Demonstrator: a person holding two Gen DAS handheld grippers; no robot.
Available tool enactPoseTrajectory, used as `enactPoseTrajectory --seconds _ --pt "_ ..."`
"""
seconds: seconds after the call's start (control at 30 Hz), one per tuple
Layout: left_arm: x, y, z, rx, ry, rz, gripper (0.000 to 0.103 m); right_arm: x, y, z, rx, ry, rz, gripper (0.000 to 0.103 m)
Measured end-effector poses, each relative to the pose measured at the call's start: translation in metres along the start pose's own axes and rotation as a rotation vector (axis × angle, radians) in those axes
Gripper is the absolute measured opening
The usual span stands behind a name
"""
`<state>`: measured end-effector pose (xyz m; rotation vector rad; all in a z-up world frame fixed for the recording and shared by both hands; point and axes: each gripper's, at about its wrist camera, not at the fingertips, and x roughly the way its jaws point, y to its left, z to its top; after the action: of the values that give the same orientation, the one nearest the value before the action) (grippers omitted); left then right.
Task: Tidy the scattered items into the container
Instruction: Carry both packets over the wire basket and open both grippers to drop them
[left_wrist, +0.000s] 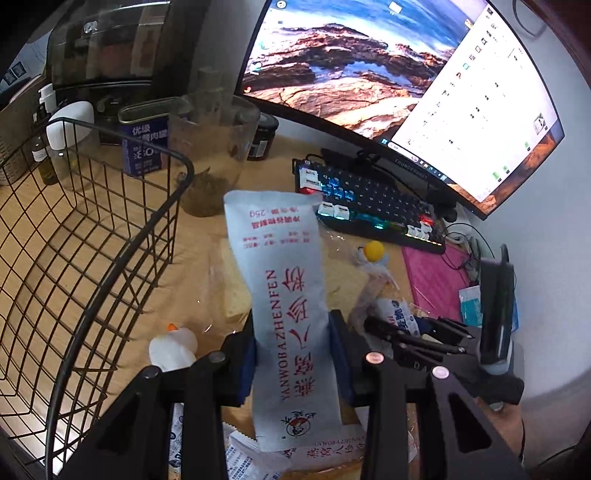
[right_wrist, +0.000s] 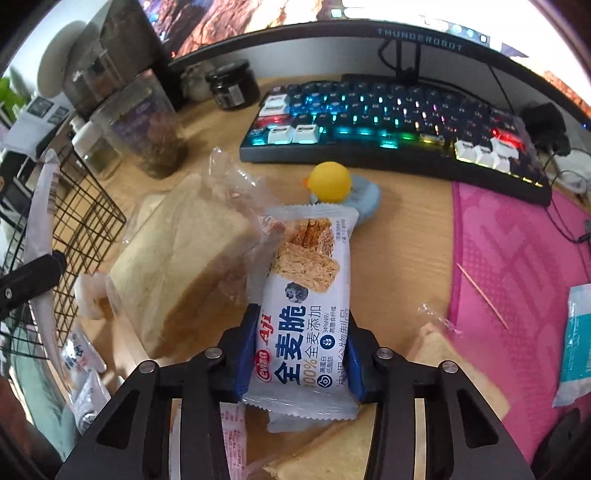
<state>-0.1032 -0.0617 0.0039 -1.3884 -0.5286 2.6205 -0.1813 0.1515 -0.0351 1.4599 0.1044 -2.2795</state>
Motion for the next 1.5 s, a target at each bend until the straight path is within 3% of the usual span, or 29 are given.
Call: enactPoseTrajectory --seconds 0.2,0.33,0.67,0.8,0.97,1.03,1.07,1.13,1.17,1.33,1.5 --pt "-0.023 -0.004 0.004 -0.003 -0.05 -0.017 0.04 -0.04 0.011 -0.002 -0.039 -0.08 -0.043 0.039" --pt "-0.055 0.002 0.011 -0.012 -0.119 -0.014 0.04 -0.079 0.035 0.003 -0.083 -0.156 -0.023 0.039" --pt "-0.137 0.071 0.021 -0.108 -0.268 0.073 0.04 -0.116 0.157 0.039 -0.303 -0.282 0.13 0.039" --pt "-0.152 0.114 0.02 -0.182 -0.273 0.108 0.04 -0.107 0.222 0.049 -0.42 -0.256 0.252 0.039" --pt "-0.143 0.157 0.019 -0.261 -0.241 0.124 0.042 -0.064 0.273 0.063 -0.494 -0.167 0.269 0.039" --pt "-0.138 0.168 0.017 -0.283 -0.23 0.137 0.047 -0.049 0.279 0.065 -0.491 -0.141 0.269 0.041" --pt "-0.138 0.171 0.015 -0.288 -0.231 0.146 0.057 -0.045 0.283 0.064 -0.494 -0.133 0.26 0.043" --pt "-0.14 0.174 0.013 -0.296 -0.245 0.182 0.066 -0.041 0.287 0.065 -0.492 -0.141 0.238 0.05" --pt "-0.142 0.175 0.012 -0.296 -0.253 0.197 0.067 -0.039 0.288 0.067 -0.487 -0.147 0.233 0.057" --pt "-0.148 0.17 0.009 -0.29 -0.253 0.206 0.068 -0.046 0.277 0.074 -0.451 -0.174 0.239 0.058" --pt "-0.154 0.134 0.003 -0.201 -0.25 0.205 0.07 -0.083 0.253 0.063 -0.423 -0.271 0.211 0.061"
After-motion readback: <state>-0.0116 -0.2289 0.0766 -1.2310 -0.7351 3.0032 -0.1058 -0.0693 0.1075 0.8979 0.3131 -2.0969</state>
